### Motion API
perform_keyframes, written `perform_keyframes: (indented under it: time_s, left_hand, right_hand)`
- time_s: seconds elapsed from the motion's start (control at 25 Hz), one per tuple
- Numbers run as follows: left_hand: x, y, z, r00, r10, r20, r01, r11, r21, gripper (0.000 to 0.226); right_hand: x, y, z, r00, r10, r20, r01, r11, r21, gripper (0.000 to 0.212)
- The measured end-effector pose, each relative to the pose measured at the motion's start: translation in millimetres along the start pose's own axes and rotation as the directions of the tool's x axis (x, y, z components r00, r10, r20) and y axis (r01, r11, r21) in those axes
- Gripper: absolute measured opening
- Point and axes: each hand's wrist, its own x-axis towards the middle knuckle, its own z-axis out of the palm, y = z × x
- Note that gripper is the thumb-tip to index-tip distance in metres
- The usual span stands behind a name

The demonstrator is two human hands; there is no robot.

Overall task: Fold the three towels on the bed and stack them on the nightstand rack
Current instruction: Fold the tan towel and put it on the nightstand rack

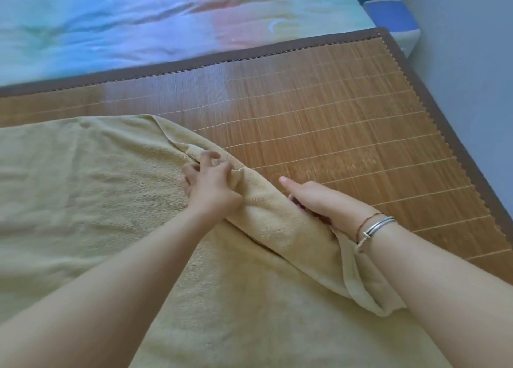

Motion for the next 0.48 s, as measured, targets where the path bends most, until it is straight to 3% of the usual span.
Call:
perform_keyframes:
  time_s: [0.04,0.08,0.2,0.32,0.4,0.44,0.48]
  left_hand:
    - [3.3,2.2,-1.6,1.000,0.013,-0.017,-0.013,1.000,0.006,0.011]
    - [7.0,3.3,-2.6,0.999,0.031,-0.021,-0.031,1.000,0.005,0.021]
    - [20.8,4.0,-6.4,0.992,0.122,0.041,-0.126,0.985,0.117,0.026]
    - [29.6,3.5,-16.5,0.975,0.169,0.142,-0.181,0.981,0.072,0.017]
    - [34.1,8.6,-26.8,0.980,0.128,0.154,-0.131,0.991,0.013,0.014]
    - [38.2,13.9,-31.0,0.985,0.110,0.129,-0.113,0.993,0.017,0.015]
    - [45.5,22.8,-35.9,0.993,0.093,0.068,-0.092,0.996,-0.010,0.017]
  right_hand:
    - [-2.7,1.5,-2.9,0.998,0.051,0.045,-0.051,0.999,0.017,0.065]
    - [-4.5,3.8,-5.9,0.992,0.085,0.093,-0.079,0.995,-0.062,0.063]
    - [-12.9,6.1,-13.6,0.949,0.167,0.266,-0.028,0.888,-0.459,0.046]
    - [-15.0,2.6,-20.6,0.921,0.152,0.358,0.040,0.879,-0.476,0.030]
    - [-8.9,3.0,-30.7,0.986,-0.007,0.165,0.076,0.907,-0.414,0.025]
    - [-1.9,5.0,-40.2,0.994,-0.097,-0.057,0.068,0.920,-0.385,0.024]
    - [7.7,7.3,-54.7,0.939,-0.162,-0.303,0.055,0.942,-0.332,0.023]
